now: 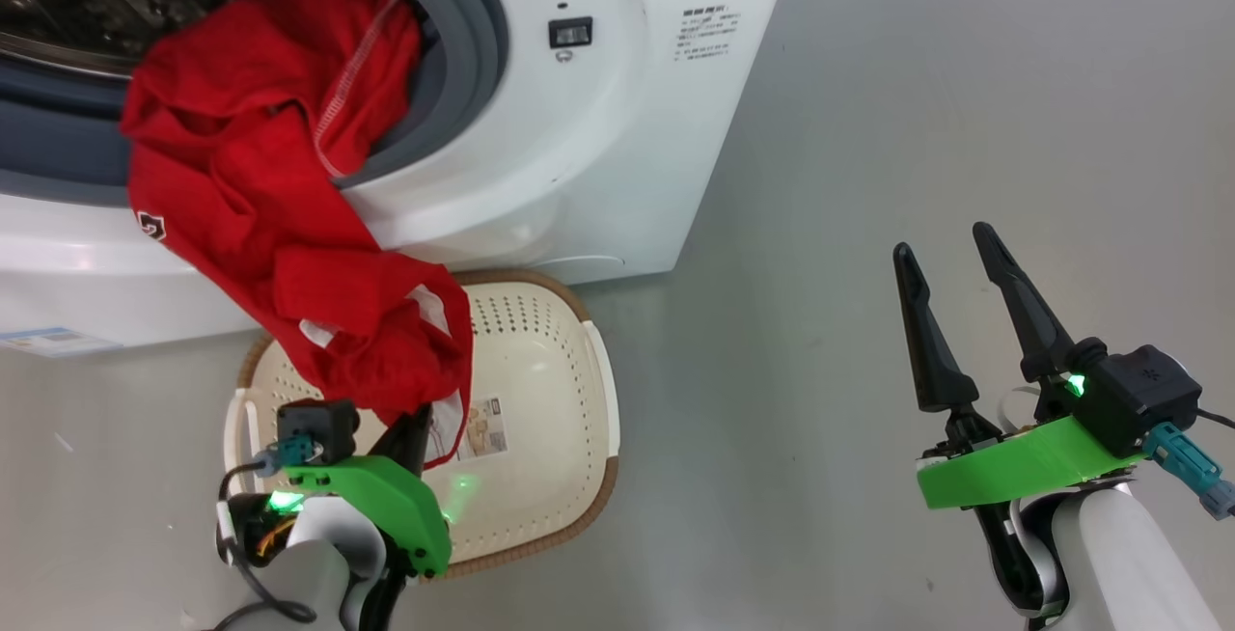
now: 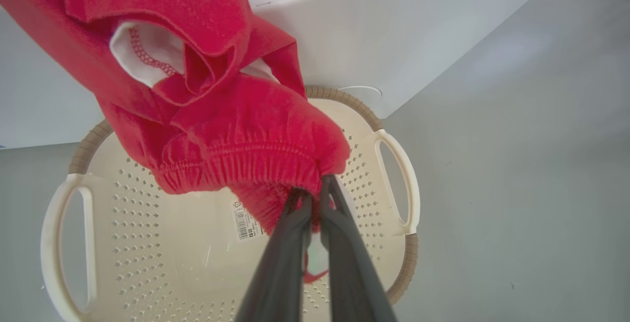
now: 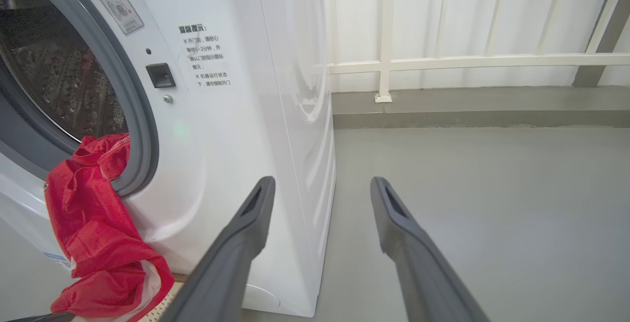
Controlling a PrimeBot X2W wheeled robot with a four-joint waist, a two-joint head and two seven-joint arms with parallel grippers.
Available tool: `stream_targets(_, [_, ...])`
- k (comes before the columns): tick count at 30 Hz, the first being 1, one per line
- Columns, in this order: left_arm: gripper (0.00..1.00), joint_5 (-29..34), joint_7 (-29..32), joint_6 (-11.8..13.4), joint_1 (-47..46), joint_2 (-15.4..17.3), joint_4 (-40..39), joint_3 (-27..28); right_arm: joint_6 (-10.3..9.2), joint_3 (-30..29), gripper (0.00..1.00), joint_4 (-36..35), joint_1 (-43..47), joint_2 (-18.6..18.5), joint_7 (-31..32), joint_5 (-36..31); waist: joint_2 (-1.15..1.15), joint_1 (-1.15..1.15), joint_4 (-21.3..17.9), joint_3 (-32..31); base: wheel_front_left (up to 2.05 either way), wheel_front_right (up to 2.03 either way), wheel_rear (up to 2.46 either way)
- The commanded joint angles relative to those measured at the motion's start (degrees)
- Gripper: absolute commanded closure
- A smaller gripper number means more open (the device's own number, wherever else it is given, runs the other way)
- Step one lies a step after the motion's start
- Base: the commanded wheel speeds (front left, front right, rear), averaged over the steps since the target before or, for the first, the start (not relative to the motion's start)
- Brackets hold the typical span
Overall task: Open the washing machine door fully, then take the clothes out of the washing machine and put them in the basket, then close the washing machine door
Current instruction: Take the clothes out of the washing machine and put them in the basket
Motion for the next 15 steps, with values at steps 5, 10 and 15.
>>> stream_targets(5, [1.0, -1.4, -1.1, -1.8, -4.4, -0.1, 7.9, -0.1, 0.36, 1.7, 0.0, -1.5, -1.5, -0.1, -0.4, 0.9, 0.0, 0.0, -0.9, 2.6, 0.0, 0.0, 0.0])
stream_targets(10, [1.0, -2.7, -0.2, -2.5, -6.7, -0.9, 13.5, -1.9, 0.36, 2.1, 0.0, -1.9, -2.0, -0.1, -0.4, 0.9, 0.0, 0.0, -1.4, 4.7, 0.0, 0.0, 0.0])
stream_targets(15, [1.0, -4.1, 0.7, -2.6, -8.3, -1.3, 16.7, -3.4, 0.36, 2.3, 0.0, -2.3, -2.7, -0.1, -0.4, 0.9, 0.0, 0.0, -1.9, 7.2, 0.0, 0.0, 0.0])
